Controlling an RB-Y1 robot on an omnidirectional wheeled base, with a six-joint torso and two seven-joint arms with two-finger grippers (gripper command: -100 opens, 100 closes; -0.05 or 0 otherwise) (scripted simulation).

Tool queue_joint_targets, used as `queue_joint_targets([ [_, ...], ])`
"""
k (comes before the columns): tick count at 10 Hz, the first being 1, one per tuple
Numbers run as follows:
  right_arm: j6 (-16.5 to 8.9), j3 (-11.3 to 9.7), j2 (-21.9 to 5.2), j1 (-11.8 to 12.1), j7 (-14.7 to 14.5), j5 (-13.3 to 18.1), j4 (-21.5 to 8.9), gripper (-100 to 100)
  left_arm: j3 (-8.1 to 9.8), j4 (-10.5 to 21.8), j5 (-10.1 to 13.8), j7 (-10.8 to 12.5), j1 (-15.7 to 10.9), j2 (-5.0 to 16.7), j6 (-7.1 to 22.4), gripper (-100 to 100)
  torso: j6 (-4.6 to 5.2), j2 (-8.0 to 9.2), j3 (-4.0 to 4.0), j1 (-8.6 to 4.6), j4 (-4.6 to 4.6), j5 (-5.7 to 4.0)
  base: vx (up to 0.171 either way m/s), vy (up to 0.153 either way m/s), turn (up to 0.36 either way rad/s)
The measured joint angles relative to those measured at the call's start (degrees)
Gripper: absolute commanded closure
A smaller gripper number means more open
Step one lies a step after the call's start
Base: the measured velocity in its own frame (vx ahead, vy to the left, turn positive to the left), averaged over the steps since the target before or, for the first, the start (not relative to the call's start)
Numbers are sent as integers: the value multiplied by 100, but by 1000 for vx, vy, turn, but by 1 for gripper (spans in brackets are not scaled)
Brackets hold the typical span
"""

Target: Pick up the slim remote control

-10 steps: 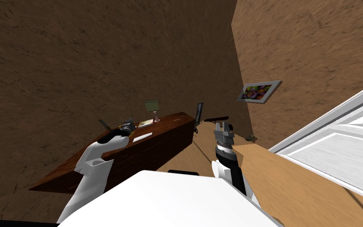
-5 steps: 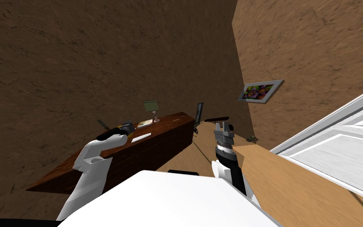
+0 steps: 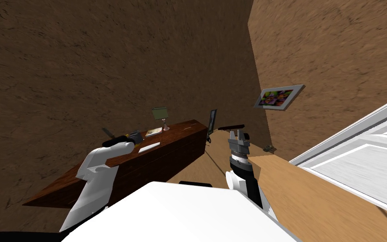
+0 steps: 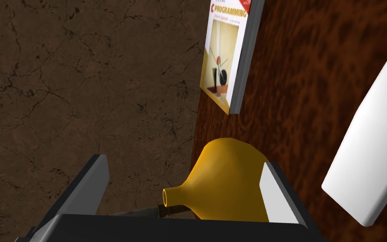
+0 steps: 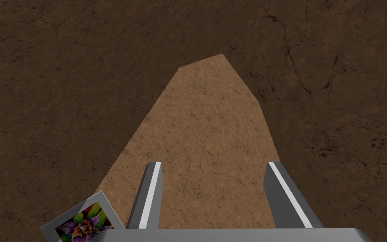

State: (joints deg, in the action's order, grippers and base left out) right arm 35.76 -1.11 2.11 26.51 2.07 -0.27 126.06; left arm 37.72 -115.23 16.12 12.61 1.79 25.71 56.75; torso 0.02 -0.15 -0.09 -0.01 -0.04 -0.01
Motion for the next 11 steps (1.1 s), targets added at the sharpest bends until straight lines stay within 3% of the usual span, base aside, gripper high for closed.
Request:
queue_joint_targets([
  [11,0,0,0,0,0,0,0,0,251,601,543,155,-288,473,1650,-100,0,-3,-2,8,-1,2,25,-6,-8],
])
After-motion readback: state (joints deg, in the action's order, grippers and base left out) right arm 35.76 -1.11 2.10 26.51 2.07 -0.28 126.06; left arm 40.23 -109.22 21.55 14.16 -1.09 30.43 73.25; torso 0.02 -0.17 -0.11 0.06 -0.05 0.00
